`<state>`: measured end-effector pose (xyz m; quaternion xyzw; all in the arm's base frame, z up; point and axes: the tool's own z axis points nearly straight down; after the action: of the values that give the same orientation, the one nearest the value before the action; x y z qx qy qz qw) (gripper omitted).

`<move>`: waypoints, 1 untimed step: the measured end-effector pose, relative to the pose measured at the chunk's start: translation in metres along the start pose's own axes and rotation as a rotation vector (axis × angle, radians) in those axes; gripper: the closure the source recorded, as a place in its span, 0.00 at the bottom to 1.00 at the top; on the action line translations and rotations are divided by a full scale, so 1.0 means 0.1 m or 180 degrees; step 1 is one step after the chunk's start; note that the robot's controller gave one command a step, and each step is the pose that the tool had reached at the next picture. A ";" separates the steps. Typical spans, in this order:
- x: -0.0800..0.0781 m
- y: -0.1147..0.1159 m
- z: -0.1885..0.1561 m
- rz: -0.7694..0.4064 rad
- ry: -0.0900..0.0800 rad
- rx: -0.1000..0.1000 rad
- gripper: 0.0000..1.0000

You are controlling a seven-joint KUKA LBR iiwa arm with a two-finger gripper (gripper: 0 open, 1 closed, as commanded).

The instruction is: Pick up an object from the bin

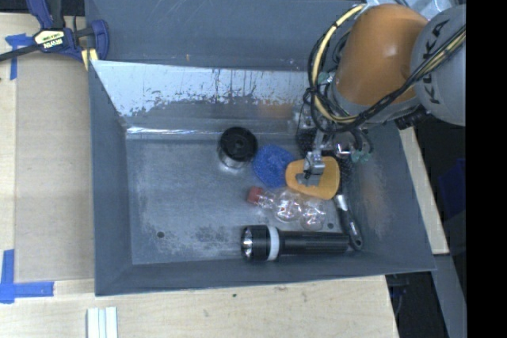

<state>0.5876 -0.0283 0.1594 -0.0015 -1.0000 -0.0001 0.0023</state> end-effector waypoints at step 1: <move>-0.02 0.00 -0.05 -0.0003 -0.0027 0.0001 0.00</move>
Offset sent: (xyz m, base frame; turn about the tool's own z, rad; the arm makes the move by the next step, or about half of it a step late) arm -0.0620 0.0169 -0.0894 0.0045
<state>0.5892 -0.0283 0.1645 -0.0010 -1.0000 0.0001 -0.0019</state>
